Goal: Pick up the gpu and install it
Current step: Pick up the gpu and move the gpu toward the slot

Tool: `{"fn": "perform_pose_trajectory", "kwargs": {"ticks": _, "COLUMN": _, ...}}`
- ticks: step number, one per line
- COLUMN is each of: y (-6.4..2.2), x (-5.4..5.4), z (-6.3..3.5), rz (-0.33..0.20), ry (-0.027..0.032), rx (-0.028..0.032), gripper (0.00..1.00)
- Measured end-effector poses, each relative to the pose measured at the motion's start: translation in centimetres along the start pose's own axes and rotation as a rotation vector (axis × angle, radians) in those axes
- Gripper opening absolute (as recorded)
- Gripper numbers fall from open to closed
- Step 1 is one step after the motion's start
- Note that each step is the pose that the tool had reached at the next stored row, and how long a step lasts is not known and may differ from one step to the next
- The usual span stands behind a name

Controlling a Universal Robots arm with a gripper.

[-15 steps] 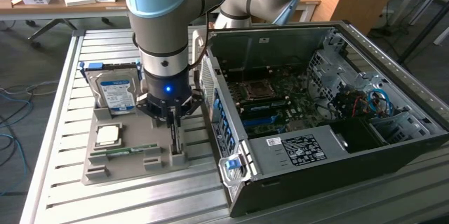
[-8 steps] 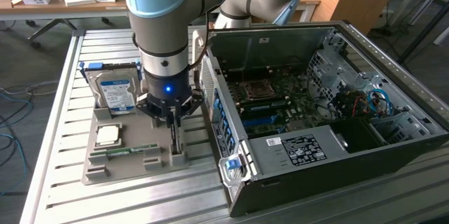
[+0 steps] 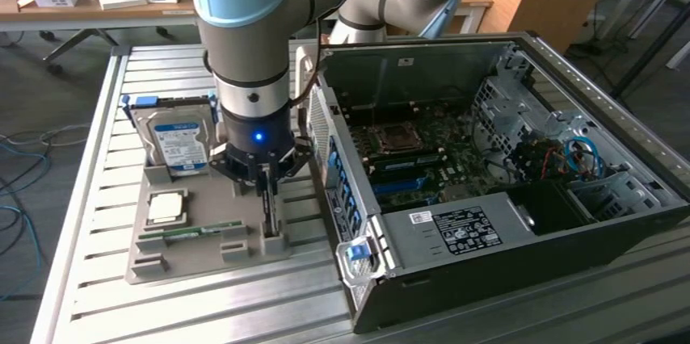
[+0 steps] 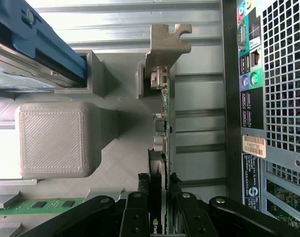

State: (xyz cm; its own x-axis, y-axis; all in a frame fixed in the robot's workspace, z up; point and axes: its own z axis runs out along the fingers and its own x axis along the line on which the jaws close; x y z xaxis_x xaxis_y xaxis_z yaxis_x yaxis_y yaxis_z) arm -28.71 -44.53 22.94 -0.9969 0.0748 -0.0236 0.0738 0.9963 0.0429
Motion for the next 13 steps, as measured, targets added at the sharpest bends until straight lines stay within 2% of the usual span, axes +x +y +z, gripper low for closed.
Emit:
{"fn": "perform_pose_trajectory", "kwargs": {"ticks": 5, "y": 0.05, "x": 0.0, "z": -1.21, "rz": 0.0, "ry": 0.0001, "rx": 0.0003, "gripper": 0.26}}
{"fn": "perform_pose_trajectory", "kwargs": {"ticks": 13, "y": 0.19, "x": -0.1, "z": -4.41, "rz": 0.0, "ry": 0.0002, "rx": 0.0003, "gripper": 0.26}}
